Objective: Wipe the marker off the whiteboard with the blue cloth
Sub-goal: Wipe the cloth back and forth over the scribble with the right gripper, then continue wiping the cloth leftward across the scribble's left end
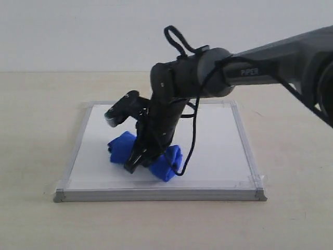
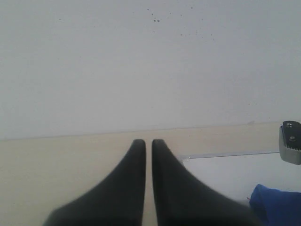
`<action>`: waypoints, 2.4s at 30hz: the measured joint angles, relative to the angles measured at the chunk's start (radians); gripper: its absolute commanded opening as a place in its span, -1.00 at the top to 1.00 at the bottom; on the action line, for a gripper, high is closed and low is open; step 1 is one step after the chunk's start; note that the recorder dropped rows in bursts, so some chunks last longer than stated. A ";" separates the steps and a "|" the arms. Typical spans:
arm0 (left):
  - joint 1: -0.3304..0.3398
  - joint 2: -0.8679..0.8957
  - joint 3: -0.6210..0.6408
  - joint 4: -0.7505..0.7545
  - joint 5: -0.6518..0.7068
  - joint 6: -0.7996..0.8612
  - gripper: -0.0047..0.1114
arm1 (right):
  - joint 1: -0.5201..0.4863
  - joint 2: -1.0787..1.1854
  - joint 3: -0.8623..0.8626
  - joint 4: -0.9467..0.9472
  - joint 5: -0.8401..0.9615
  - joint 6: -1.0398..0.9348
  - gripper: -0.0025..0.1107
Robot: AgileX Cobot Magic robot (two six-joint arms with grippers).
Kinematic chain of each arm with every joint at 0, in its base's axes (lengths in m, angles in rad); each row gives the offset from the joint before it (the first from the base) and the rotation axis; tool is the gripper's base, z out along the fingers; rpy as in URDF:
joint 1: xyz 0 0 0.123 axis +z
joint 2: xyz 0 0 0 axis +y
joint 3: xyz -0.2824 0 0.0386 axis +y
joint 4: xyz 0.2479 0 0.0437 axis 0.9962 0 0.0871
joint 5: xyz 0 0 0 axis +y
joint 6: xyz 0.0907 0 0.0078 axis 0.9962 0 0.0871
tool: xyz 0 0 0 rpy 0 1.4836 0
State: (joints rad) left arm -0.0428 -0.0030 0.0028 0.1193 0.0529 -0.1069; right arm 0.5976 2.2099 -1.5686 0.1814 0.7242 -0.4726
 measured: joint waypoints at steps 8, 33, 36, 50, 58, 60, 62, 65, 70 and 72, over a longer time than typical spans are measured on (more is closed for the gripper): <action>0.000 0.000 0.000 0.000 0.000 0.000 0.84 | -0.071 0.020 -0.059 -0.240 0.053 0.270 0.96; 0.000 0.000 0.000 0.000 0.000 0.000 0.84 | -0.054 0.054 -0.114 -0.029 0.113 0.134 0.96; 0.000 0.000 0.000 0.000 0.000 0.000 0.84 | -0.078 0.060 -0.115 -0.341 0.077 0.400 0.96; 0.000 0.000 0.000 0.000 0.000 0.000 0.84 | -0.049 0.080 -0.148 0.234 0.079 -0.138 0.96; 0.000 0.000 0.000 0.000 0.000 0.000 0.84 | -0.123 0.093 -0.163 -0.392 -0.030 0.498 0.96; 0.000 0.000 0.000 0.000 0.000 0.000 0.84 | -0.111 0.096 -0.164 -0.331 -0.032 0.415 0.96; 0.000 0.000 0.000 0.000 0.000 0.000 0.84 | -0.090 0.101 -0.166 -0.181 -0.039 0.256 0.96; 0.000 0.000 0.000 0.000 0.000 0.000 0.84 | -0.046 0.108 -0.177 0.085 -0.036 0.011 0.96; 0.000 0.000 0.000 0.000 0.000 0.000 0.84 | 0.013 0.131 -0.224 0.301 0.038 -0.158 0.96; 0.000 0.000 0.000 0.000 0.000 0.000 0.84 | 0.009 0.139 -0.248 0.275 0.055 -0.113 0.96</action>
State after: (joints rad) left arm -0.0428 -0.0030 0.0028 0.1193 0.0529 -0.1069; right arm 0.6066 2.3492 -1.8166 0.4560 0.7795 -0.5855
